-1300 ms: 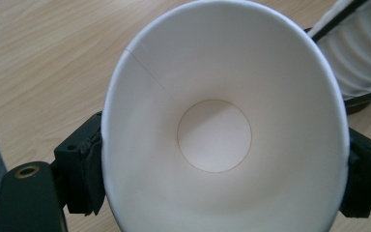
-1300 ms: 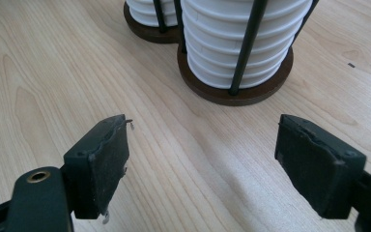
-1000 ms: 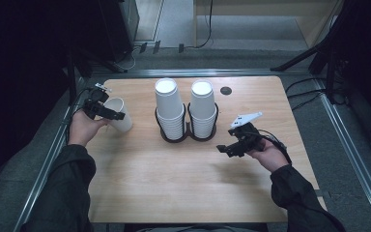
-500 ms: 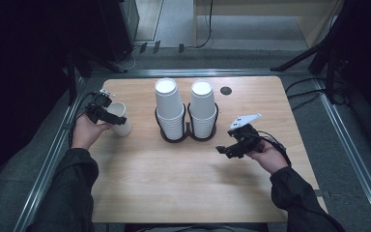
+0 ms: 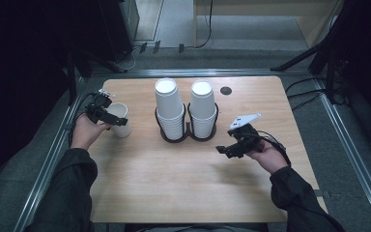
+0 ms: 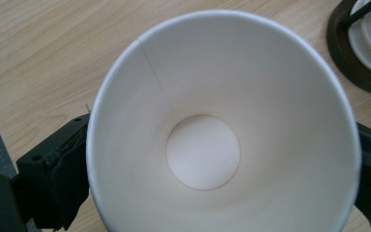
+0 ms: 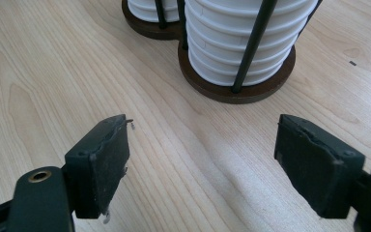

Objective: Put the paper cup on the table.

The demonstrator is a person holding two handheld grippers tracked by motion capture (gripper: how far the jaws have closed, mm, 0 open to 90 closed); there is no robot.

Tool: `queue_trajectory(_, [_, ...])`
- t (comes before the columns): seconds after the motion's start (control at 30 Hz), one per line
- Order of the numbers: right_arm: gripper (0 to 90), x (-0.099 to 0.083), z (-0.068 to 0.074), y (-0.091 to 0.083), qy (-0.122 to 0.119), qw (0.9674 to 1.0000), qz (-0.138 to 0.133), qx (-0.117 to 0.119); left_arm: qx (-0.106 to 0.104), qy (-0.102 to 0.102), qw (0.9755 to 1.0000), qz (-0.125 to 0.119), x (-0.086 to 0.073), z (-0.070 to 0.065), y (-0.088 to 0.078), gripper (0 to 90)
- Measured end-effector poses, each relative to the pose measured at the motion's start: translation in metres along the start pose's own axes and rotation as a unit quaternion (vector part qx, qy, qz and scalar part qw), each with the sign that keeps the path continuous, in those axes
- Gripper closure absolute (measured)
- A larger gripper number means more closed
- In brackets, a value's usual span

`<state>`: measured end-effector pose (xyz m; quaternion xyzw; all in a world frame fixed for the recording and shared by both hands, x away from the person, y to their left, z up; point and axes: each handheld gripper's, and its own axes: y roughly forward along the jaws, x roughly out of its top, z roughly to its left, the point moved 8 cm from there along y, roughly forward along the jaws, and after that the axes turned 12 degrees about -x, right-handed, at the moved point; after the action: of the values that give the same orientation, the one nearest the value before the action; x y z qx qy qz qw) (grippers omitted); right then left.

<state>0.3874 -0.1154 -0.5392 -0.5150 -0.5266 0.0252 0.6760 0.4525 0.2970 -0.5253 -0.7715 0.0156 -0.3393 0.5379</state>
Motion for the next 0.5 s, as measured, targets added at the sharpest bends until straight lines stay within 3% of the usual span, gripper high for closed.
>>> queue_trajectory(0.1, [20.6,0.000,0.001,0.000,0.000,1.0000,0.002,0.001,-0.003,0.000,1.0000,-0.003,0.002,-0.002,-0.001,0.0])
queue_trajectory(0.2, [20.6,-0.001,0.000,0.000,0.000,1.0000,0.002,0.000,0.010,0.001,0.9999,0.001,0.003,-0.004,-0.002,0.0])
queue_trajectory(0.5, [20.6,-0.001,-0.004,0.000,0.003,1.0000,0.001,-0.001,-0.013,-0.013,0.9997,-0.015,0.005,-0.006,-0.014,0.0])
